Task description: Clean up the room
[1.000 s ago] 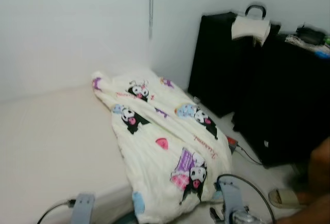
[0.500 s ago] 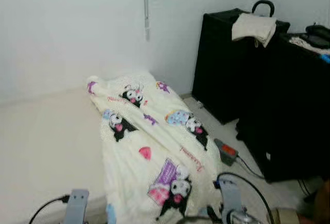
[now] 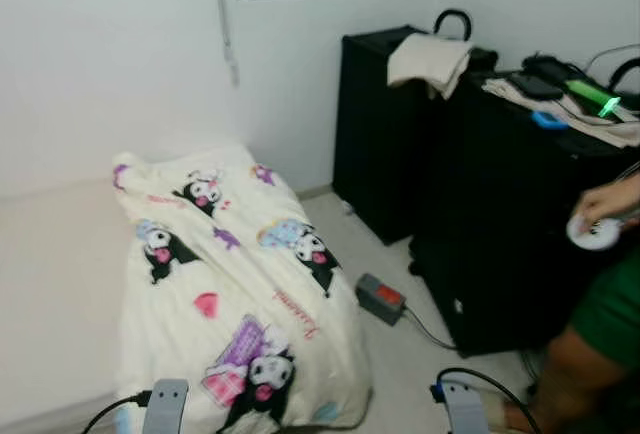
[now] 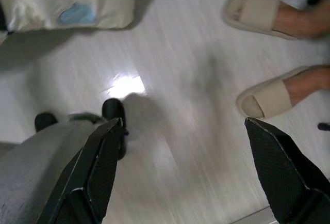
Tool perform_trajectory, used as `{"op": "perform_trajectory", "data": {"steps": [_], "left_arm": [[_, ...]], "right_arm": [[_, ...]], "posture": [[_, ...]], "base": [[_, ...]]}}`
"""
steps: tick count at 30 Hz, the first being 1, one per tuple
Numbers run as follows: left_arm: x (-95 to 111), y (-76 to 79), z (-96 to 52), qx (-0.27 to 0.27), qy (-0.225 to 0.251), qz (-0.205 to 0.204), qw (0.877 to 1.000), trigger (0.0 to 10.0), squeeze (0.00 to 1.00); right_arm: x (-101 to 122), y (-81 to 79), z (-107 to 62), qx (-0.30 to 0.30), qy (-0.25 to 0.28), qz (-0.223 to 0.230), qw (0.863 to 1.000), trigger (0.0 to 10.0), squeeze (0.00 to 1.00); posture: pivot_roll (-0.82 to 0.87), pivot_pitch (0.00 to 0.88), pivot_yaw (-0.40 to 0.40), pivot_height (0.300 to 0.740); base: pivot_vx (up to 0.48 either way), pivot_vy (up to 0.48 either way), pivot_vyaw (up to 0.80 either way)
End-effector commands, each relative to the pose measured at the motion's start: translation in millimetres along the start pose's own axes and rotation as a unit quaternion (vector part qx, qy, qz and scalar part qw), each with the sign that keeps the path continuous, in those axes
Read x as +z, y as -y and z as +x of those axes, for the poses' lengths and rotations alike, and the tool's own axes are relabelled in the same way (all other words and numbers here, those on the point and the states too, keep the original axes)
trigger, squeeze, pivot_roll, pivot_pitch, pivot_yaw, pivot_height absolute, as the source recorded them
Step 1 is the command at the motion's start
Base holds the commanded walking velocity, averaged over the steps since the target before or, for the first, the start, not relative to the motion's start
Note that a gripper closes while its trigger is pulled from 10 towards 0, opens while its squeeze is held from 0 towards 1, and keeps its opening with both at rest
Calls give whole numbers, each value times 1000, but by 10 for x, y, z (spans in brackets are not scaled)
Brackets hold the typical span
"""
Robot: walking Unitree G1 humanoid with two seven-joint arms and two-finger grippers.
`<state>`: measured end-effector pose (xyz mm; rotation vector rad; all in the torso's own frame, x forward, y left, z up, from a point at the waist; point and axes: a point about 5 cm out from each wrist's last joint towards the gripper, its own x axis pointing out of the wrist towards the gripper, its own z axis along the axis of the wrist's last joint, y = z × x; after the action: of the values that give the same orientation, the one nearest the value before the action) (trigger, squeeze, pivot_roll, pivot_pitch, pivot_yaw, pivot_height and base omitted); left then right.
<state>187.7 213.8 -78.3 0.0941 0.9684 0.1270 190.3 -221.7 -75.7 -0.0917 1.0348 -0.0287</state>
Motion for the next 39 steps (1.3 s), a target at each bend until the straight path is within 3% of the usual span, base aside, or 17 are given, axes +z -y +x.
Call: {"op": "perform_trajectory", "data": {"steps": [1, 8, 13, 14, 20, 24, 25, 26, 27, 29, 30, 32, 33, 35, 36, 38, 39], "left_arm": [[-61, -54, -8, 5, -13, 3, 1000, 10000, 0], [-48, -53, -6, 3, -13, -5, 1000, 10000, 0], [-37, -130, -9, 16, -6, -24, 1000, 10000, 0], [-66, -134, -14, 22, -8, -42, 999, 10000, 0], [-176, -78, -30, 21, -22, -46, 998, 10000, 0], [-240, 40, -37, -20, -39, -9, 999, 10000, 0], [-240, 40, -37, -20, -39, -9, 999, 10000, 0], [-246, 75, -38, -36, -41, 15, 998, 10000, 0], [-246, 75, -38, -36, -41, 15, 998, 10000, 0], [-295, 73, -48, -46, -52, 31, 997, 10000, 0], [-295, 73, -48, -46, -52, 31, 997, 10000, 0], [-360, 37, -63, -52, -63, 45, 996, 10000, 0], [-360, 37, -63, -52, -63, 45, 996, 10000, 0], [-418, 19, -79, -67, -73, 72, 992, 10000, 0], [-418, 19, -79, -67, -73, 72, 992, 10000, 0], [-467, -5, -91, -65, -82, 76, 992, 10000, 0], [-467, -5, -91, -65, -82, 76, 992, 10000, 0]], "right_arm": [[32, -73, 10, 6, 9, 1, 1000, 10000, 0], [59, -133, 16, 16, 13, -12, 1000, 10000, 0], [36, -320, 26, 52, 7, -37, 998, 10000, 0], [22, -370, 27, 61, 4, -51, 997, 10000, 0], [-1, -412, 26, 66, 2, -60, 996, 10000, 0], [63, -162, 18, 18, 18, -24, 999, 10000, 0], [63, -162, 18, 18, 18, -24, 999, 10000, 0], [112, -60, 10, -2, 30, -2, 1000, 10000, 0], [112, -60, 10, -2, 30, -2, 1000, 10000, 0], [172, 145, -18, -37, 51, 32, 997, 10000, 0], [172, 145, -18, -37, 51, 32, 997, 10000, 0], [231, 361, -63, -71, 76, 59, 993, 10000, 0], [231, 361, -63, -71, 76, 59, 993, 10000, 0], [300, 642, -145, -112, 108, 81, 985, 10000, 0], [300, 642, -145, -112, 108, 81, 985, 10000, 0], [314, 870, -227, -145, 130, 110, 975, 10000, 0], [314, 870, -227, -145, 130, 110, 975, 10000, 0]], "posture": [[-187, 0, 2, 740], [-169, 0, -27, 740], [-153, 0, -67, 740], [-159, 0, -54, 740], [-187, 0, -30, 740], [-256, 0, 29, 740], [-256, 0, 29, 740], [-268, 0, 43, 740], [-268, 0, 43, 740], [-286, 0, 84, 740], [-286, 0, 84, 740], [-309, 0, 108, 740], [-309, 0, 108, 740], [-340, 0, 110, 740], [-340, 0, 110, 740], [-339, 0, 109, 740], [-339, 0, 109, 740]], "base": [[0, 0, 0], [0, 0, 0], [0, -434, 0], [0, -364, 0], [0, -61, 0], [0, 0, 0], [0, 0, 0], [0, 0, 0], [0, 0, 0], [0, 0, 0], [0, 0, 0], [0, 0, 0], [0, 0, 0], [0, 0, 0], [0, 0, 0], [0, 0, 0], [0, 0, 0]]}}
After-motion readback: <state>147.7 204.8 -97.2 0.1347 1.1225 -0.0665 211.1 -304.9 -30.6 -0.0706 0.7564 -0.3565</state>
